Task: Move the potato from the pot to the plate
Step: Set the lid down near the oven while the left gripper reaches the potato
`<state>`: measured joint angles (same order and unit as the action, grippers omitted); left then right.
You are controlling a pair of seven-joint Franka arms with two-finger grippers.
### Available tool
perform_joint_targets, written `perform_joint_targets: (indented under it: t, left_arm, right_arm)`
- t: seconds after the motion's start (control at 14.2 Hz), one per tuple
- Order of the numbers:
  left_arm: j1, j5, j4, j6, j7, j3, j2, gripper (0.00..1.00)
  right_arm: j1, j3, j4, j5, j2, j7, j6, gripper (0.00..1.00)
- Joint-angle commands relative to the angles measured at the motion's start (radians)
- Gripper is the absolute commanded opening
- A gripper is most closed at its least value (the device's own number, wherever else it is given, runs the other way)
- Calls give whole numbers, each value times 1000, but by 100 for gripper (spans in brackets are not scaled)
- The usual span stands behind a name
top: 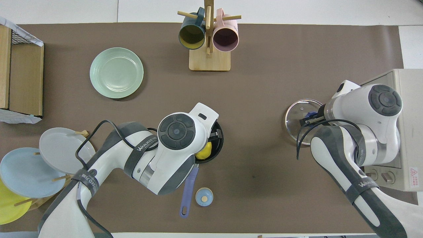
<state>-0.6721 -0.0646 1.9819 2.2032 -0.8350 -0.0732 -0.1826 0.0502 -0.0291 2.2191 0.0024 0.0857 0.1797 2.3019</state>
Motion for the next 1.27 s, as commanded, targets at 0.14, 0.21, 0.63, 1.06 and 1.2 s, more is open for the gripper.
perform_joint_targets:
  t: [0.14, 0.21, 0.63, 1.06, 1.2]
  left_arm:
    - [-18, -9, 18, 76, -56, 18, -29, 100]
    - [-18, -7, 20, 78, -58, 18, -44, 100]
    - [-18, -7, 28, 63, -61, 18, -63, 100]
    - [-38, -7, 74, 72, -99, 16, -51, 100]
    - [-40, -7, 86, 81, -110, 16, -52, 100]
  right_arm:
    - [-15, -11, 48, 25, -46, 17, 22, 87]
    - [-13, -11, 41, 25, -44, 17, 21, 100]
    - [-4, -11, -204, 25, -38, -21, -209, 100]
    - [-21, -2, -534, 8, -52, -131, -634, 100]
    - [-44, 8, -587, 7, -44, -131, -725, 100]
